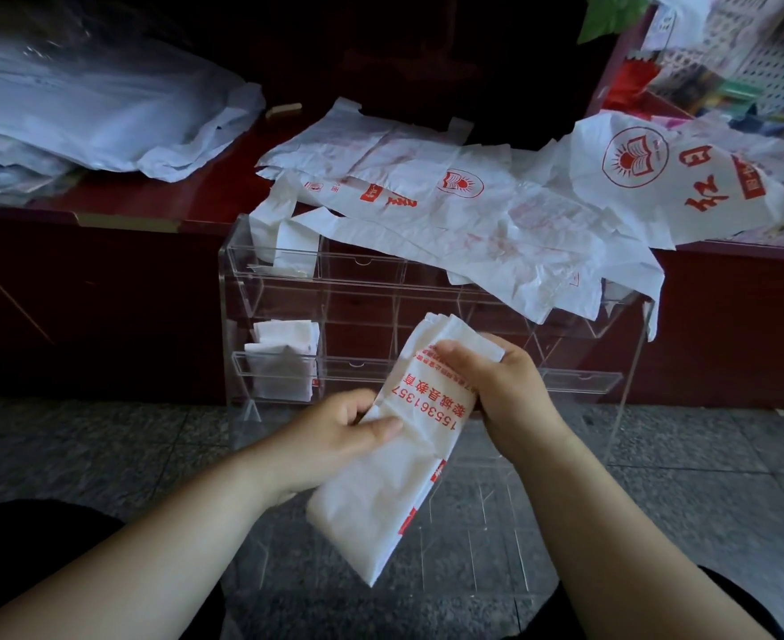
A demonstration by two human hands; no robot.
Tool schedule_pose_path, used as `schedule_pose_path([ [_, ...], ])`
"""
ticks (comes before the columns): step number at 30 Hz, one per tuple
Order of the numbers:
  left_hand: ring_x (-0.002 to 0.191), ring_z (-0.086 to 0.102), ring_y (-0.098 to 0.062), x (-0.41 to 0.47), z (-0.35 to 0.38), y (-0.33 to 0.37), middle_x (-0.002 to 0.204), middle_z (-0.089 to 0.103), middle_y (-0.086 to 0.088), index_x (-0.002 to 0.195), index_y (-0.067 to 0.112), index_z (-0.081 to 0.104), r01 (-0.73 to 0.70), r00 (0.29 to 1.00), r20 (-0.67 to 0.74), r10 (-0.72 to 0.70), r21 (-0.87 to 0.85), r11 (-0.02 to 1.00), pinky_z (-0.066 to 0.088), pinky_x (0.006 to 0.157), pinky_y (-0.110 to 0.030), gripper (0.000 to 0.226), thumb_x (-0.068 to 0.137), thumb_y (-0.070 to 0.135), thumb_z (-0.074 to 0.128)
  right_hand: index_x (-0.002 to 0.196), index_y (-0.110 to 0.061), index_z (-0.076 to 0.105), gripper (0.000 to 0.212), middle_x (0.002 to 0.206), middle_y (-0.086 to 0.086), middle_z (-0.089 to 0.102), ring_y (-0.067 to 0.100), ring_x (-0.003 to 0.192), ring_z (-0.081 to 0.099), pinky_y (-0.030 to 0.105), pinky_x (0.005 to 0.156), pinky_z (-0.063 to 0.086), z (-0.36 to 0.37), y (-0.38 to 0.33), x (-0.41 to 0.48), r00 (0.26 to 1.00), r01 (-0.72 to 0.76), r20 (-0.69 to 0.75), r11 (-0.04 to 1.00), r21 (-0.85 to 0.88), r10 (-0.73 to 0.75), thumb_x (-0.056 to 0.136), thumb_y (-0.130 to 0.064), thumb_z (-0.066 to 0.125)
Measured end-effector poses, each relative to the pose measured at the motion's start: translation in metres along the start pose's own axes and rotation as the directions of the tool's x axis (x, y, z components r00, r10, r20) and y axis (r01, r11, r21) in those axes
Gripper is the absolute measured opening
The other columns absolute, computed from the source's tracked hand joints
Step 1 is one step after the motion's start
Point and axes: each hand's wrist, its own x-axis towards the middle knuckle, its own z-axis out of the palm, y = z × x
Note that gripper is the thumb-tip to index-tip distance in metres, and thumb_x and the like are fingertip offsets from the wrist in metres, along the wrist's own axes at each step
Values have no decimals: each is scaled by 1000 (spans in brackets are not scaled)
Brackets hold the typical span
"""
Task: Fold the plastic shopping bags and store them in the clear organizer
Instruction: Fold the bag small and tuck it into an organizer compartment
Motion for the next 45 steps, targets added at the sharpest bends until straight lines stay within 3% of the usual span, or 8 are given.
schedule_pose_path([
  [13,54,60,2,5,6,-6,57,65,11,71,14,60,-25,999,-28,27,93,995,47,55,-15,14,85,11,61,64,-16,57,24,48,-9,58,2,45,57,19,45,48,2,0,0,974,5,-223,995,-103,-28,86,-27,59],
  [18,52,60,3,4,1,-3,57,66,10,75,15,61,-41,983,-178,34,-37,998,46,52,-11,20,91,7,51,101,-28,53,15,89,-8,58,-3,72,55,8,59,44,0,13,5,932,228,-239,952,-202,-274,93,-16,49],
  [22,54,64,-2,6,-9,1,57,68,12,77,20,62,-41,953,-300,-35,-243,969,50,56,-18,20,90,10,52,111,-29,51,35,116,-10,50,1,102,49,17,88,43,4,31,-1,749,545,57,566,-618,-660,83,-11,42],
  [25,55,66,-4,7,-15,4,61,70,9,79,20,63,-73,948,-315,-57,-386,920,53,55,-20,22,91,8,50,119,-20,46,49,127,-1,48,18,114,44,23,96,34,10,44,-3,616,675,386,206,-709,-687,74,-4,57],
  [28,54,66,-5,6,-18,4,62,71,6,80,19,63,-84,953,-297,-55,-437,895,53,50,-16,22,91,8,48,114,-23,49,53,122,2,60,20,109,46,30,87,41,16,47,-4,551,701,449,99,-706,-704,67,-15,73],
  [35,83,66,-16,11,-17,-2,85,73,3,84,17,67,-63,955,-291,-63,-406,912,51,72,-27,17,87,8,53,93,-16,70,27,99,-1,71,17,101,50,27,85,41,14,47,0,540,731,436,145,-667,-720,72,-31,61],
  [42,61,69,-10,9,-17,5,70,73,2,91,15,63,-85,965,-254,-56,-513,854,53,49,-19,16,91,10,48,85,-23,70,19,85,-10,70,10,101,51,21,90,27,21,46,-9,598,753,458,266,-602,-658,72,-33,62],
  [45,54,67,-7,9,-14,6,63,71,1,82,9,62,-115,959,-280,-49,-536,836,51,47,-15,17,89,3,47,80,-29,64,11,83,-24,59,-10,92,44,23,80,29,25,42,-13,665,695,377,349,-629,-645,75,-36,57],
])
